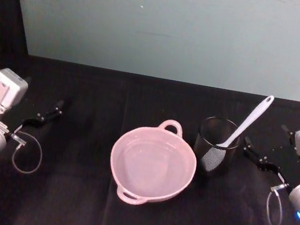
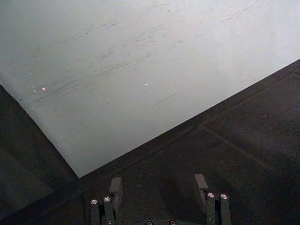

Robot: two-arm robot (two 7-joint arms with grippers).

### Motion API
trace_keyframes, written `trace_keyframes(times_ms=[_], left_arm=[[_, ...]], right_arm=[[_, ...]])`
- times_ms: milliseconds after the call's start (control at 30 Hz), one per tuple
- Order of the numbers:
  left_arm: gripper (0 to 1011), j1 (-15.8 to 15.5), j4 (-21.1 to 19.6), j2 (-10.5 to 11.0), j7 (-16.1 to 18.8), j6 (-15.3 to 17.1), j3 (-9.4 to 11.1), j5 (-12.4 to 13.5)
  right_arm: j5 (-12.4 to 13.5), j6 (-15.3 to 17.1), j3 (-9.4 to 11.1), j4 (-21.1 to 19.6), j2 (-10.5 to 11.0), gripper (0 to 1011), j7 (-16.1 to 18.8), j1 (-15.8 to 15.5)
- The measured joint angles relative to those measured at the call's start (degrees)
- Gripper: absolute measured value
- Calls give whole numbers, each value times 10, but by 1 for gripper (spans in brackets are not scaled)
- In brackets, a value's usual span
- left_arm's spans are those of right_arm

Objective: Use the one hand to pick up the spoon and stir the clear water in the bowl.

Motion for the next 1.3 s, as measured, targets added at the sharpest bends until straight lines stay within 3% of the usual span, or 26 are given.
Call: trace_keyframes(times_ms=[1300], left_arm=[[1005,0,0,0,0,0,0,0]], right_arm=[[0,0,0,0,0,1003,0,0]])
